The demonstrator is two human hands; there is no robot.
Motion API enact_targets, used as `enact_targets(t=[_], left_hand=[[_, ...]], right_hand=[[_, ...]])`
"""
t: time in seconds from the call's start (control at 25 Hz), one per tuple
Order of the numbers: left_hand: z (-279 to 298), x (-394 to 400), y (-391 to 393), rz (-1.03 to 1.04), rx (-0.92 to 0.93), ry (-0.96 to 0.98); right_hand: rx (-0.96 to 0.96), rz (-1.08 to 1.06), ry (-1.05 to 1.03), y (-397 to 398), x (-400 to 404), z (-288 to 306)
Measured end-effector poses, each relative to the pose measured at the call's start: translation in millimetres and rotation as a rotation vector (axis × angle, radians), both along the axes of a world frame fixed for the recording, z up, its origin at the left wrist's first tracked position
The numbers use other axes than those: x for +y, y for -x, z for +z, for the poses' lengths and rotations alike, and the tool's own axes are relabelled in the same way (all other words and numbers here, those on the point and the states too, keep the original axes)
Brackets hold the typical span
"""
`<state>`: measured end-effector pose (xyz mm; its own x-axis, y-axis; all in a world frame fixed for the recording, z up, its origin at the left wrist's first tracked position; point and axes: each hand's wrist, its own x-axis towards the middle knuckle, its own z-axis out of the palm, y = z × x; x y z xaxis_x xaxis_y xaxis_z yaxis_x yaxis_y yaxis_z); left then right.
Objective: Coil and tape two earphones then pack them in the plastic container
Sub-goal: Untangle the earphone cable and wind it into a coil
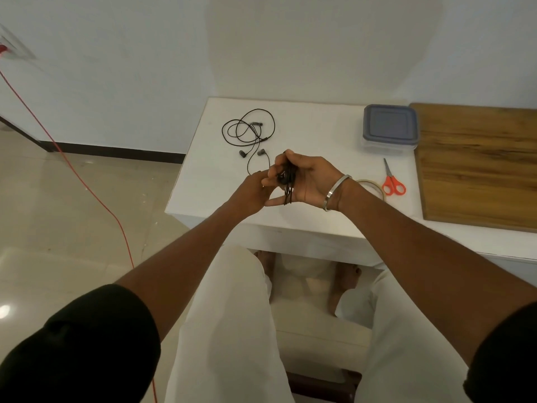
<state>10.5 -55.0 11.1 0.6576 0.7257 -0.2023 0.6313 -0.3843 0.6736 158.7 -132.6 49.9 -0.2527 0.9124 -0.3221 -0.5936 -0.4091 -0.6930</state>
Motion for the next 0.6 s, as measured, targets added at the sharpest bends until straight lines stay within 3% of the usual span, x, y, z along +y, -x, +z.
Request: enact_targets(t=[0.36, 0.6], left_hand=[[-9.5, -8.4, 3.2, -0.185, -0.149, 0.117], [-10.7, -16.0, 0.1, -0.215, -0.104, 0.244]], right_hand=[[0.131, -0.314, -0.072, -1.3, 13.2, 9.1], [-0.105, -0.491, -0.118, -10.3, 18.6, 12.6]])
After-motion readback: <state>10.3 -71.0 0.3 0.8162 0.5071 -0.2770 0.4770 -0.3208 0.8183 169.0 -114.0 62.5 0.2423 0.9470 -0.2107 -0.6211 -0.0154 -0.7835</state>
